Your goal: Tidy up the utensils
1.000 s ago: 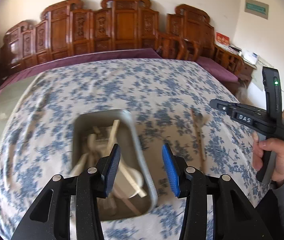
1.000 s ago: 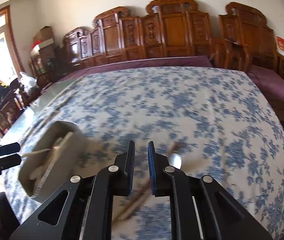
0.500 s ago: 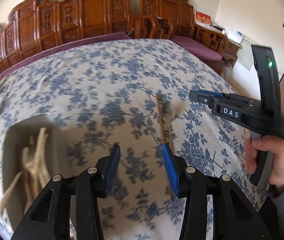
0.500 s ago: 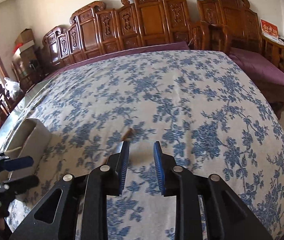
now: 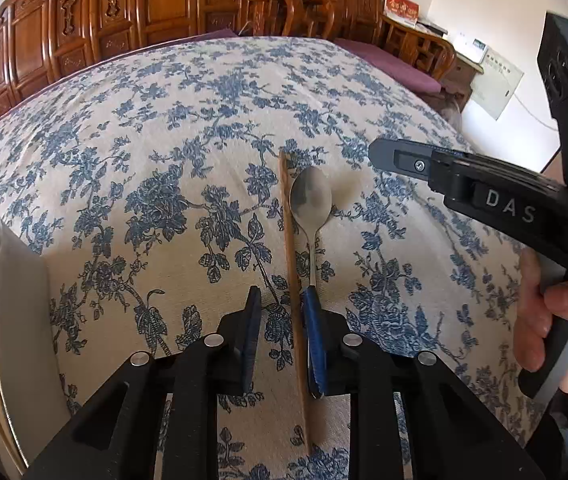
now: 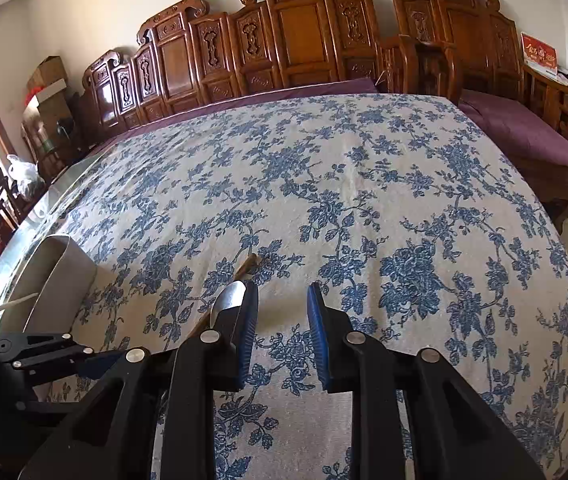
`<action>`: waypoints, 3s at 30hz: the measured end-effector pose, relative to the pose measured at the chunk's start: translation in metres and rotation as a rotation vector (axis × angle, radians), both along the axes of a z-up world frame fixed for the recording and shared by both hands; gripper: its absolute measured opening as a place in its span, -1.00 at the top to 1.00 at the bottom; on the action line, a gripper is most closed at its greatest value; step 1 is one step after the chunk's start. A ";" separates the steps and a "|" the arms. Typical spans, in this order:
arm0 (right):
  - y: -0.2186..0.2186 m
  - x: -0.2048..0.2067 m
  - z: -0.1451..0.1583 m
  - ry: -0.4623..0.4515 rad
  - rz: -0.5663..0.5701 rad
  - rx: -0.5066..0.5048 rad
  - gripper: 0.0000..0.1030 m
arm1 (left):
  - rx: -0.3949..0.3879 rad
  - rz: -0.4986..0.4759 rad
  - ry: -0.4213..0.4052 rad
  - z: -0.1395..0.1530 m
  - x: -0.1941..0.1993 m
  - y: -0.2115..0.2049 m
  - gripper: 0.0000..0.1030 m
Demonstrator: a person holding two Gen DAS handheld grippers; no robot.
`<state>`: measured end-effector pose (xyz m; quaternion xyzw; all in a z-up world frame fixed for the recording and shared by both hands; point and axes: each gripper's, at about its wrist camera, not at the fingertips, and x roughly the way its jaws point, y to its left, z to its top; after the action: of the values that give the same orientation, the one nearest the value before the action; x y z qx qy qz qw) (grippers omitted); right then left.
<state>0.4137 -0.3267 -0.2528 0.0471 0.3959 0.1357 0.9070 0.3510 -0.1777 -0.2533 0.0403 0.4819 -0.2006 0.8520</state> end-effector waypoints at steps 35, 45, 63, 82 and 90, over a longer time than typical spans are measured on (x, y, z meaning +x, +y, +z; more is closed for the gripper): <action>0.057 0.022 -0.011 0.066 0.113 0.006 0.93 | -0.013 0.098 -0.155 0.078 -0.044 0.074 0.92; 0.079 0.004 0.020 -0.001 0.170 0.050 0.93 | 0.011 0.180 -0.183 0.095 -0.061 0.121 0.92; 0.102 -0.008 0.035 -0.047 0.218 0.084 0.93 | 0.109 0.230 -0.098 0.065 -0.070 0.182 0.92; 0.109 -0.017 0.042 -0.059 0.243 0.110 0.93 | 0.102 0.235 -0.078 0.046 -0.057 0.189 0.91; 0.123 -0.028 0.049 -0.075 0.266 0.113 0.93 | 0.062 0.243 -0.144 0.059 -0.060 0.197 0.83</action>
<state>0.3860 -0.2041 -0.2035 0.0402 0.3560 0.2783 0.8912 0.2909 0.0189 -0.1942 0.0223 0.4268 -0.0777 0.9007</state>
